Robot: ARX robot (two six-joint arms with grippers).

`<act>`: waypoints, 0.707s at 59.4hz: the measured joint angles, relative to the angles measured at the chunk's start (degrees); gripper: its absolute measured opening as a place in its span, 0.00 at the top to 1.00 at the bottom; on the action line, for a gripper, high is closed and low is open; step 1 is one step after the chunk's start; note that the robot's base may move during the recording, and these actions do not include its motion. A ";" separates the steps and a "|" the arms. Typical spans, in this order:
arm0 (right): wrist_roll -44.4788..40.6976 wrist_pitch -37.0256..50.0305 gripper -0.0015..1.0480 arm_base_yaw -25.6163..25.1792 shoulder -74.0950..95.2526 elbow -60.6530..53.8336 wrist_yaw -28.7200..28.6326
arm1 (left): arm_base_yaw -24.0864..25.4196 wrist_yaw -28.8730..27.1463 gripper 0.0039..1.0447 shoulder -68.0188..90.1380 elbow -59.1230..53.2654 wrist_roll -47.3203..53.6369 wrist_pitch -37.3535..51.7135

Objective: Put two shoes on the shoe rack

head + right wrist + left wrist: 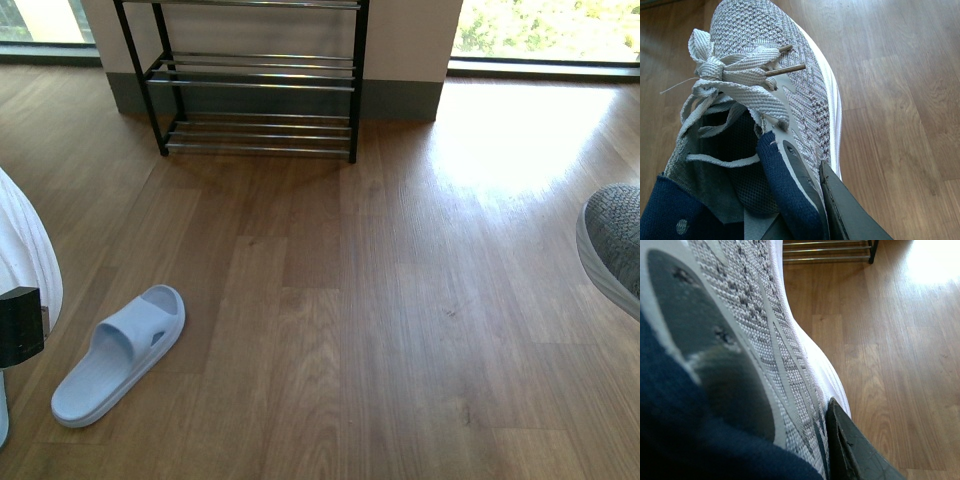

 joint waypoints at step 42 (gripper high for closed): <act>0.00 0.00 0.99 0.00 0.00 0.00 0.00 | 0.00 0.02 0.98 -0.04 -0.02 0.04 0.00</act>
